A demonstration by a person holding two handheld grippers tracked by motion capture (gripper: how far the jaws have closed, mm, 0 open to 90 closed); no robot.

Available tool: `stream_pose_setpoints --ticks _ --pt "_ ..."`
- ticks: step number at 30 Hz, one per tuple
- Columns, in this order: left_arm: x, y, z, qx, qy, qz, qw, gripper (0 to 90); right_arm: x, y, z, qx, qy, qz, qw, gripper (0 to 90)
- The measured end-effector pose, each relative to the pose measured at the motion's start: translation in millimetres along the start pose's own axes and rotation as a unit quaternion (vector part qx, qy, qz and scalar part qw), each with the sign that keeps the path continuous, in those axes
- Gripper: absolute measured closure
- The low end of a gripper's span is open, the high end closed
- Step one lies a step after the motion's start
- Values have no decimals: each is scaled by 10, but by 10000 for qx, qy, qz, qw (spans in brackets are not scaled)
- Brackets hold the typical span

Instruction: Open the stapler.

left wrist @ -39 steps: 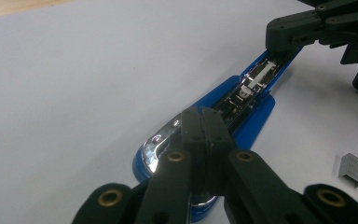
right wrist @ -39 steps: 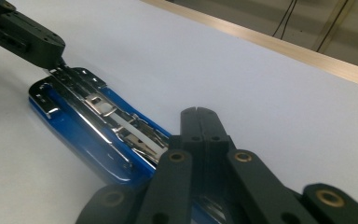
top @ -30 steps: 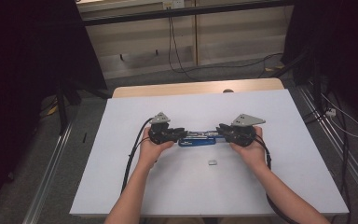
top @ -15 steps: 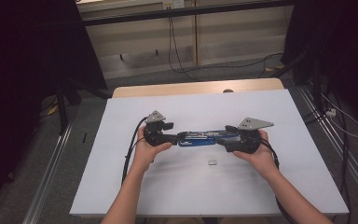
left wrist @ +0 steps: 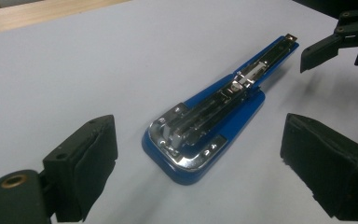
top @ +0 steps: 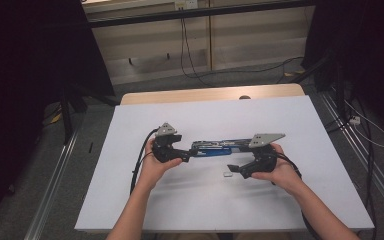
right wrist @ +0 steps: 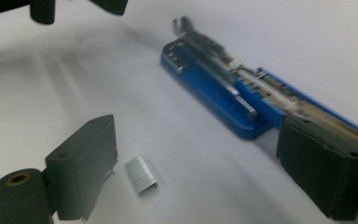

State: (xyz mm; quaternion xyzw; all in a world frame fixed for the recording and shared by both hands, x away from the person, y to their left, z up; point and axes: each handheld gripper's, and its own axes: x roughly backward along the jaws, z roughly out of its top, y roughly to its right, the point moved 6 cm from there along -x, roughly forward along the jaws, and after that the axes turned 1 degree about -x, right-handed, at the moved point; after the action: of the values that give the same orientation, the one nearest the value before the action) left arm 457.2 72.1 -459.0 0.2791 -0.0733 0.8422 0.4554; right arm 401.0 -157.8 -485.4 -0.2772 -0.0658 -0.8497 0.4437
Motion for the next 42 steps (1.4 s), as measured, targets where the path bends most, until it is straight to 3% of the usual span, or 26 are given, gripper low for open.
stream_pose_setpoints --ticks 5,15,22,31,35,40,42 --pt "40 20 -37 -53 34 27 10000 92 -51 -59 -28 152 -185 171 9996 129" --pt "185 -16 -123 -21 75 116 9999 80 -67 -88 -26 235 -359 254 9988 191" --pt "273 -51 -197 -37 38 218 9997 77 -100 -144 -23 398 -487 406 9972 329" --pt "289 -57 -227 45 -6 227 9997 77 -127 -175 -108 618 -858 666 9922 574" --pt "290 -75 -230 -38 -29 264 9996 77 -128 -181 -141 703 -971 762 9899 628" --pt "300 -75 -229 23 -15 273 9996 77 -141 -182 -152 805 -1031 819 9880 675" --pt "314 -102 -225 -78 -21 331 9994 77 -145 -175 -153 811 -1029 815 9880 708"
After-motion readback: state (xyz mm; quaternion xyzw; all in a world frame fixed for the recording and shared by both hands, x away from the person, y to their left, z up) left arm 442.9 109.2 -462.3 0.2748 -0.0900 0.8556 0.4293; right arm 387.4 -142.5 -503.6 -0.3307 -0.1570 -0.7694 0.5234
